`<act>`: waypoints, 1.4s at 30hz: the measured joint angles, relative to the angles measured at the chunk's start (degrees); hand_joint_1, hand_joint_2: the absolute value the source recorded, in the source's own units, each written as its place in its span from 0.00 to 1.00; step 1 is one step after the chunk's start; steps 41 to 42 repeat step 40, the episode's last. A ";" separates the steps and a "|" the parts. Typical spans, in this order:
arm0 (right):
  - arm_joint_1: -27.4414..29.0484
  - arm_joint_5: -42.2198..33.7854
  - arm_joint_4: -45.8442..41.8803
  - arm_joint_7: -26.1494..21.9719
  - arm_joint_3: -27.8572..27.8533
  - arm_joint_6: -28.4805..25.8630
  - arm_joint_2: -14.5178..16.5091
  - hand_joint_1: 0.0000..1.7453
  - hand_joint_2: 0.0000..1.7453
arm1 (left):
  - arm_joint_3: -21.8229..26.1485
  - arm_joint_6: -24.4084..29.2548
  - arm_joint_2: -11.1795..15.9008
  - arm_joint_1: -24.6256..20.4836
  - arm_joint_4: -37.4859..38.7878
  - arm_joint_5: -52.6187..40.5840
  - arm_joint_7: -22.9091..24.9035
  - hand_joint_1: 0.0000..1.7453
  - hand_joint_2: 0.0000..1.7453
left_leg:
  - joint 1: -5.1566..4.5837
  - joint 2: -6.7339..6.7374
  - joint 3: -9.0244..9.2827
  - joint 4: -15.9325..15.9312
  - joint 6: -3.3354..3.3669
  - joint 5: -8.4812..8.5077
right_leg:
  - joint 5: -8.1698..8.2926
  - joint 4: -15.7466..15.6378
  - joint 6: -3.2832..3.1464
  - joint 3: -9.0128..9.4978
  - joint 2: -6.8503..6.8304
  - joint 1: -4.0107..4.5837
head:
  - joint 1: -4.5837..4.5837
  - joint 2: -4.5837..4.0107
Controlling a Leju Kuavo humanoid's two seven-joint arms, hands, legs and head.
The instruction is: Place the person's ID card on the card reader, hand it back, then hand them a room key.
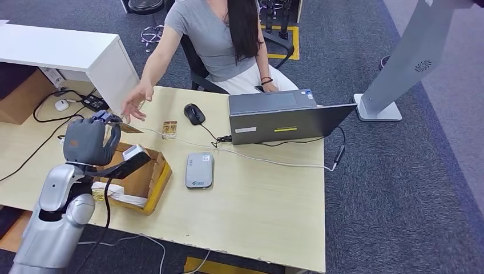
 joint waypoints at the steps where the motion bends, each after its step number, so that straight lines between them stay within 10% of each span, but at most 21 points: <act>1: -0.12 0.39 0.00 -0.08 0.00 0.18 0.00 0.00 0.00 | -0.55 -1.24 0.30 -3.10 1.76 0.37 0.55 1.00 1.00 | 0.01 -0.07 -0.06 0.00 0.00 0.06 | 0.04 0.00 0.01 -0.02 -0.08 0.01 | 0.01 0.00; 8: -1.10 2.95 0.00 0.42 0.02 1.11 -0.02 0.00 0.00 | -5.66 -6.07 1.24 -29.25 22.23 0.27 3.09 1.00 1.00 | 0.02 0.01 -0.18 0.00 -0.09 0.34 | 0.42 0.03 -0.09 -0.15 -0.02 0.02 | 0.02 0.00; 14: -1.14 3.66 0.00 1.05 0.02 1.33 -0.02 0.00 0.00 | -8.60 -6.83 0.57 -39.03 34.06 -0.92 4.24 1.00 1.00 | 0.00 0.19 -0.17 0.00 -0.08 0.34 | 0.48 0.02 -0.05 -0.21 0.20 0.01 | 0.01 0.00; 19: -1.17 4.21 0.00 1.27 0.02 1.52 -0.02 0.00 0.00 | -9.90 -4.96 -0.01 -41.49 39.93 -1.38 4.48 1.00 1.00 | 0.00 0.19 -0.18 0.00 -0.08 0.34 | 0.48 0.03 -0.05 -0.22 0.20 0.01 | 0.00 0.00; 23: -1.17 4.25 0.00 1.39 0.02 1.52 -0.02 0.00 0.00 | -10.24 -3.73 -0.28 -41.62 42.26 -1.38 4.48 0.01 1.00 | 0.01 0.18 -0.18 0.00 -0.08 0.34 | 0.48 0.03 -0.05 -0.23 0.20 0.01 | 0.01 0.00; 42: -1.16 4.78 0.00 1.66 0.02 1.48 0.00 0.00 0.00 | -10.73 -2.37 -0.34 -41.51 44.12 -1.01 4.96 0.00 1.00 | 0.01 0.17 -0.22 0.00 -0.09 0.34 | 0.47 0.03 -0.04 -0.22 0.19 0.01 | 0.01 0.00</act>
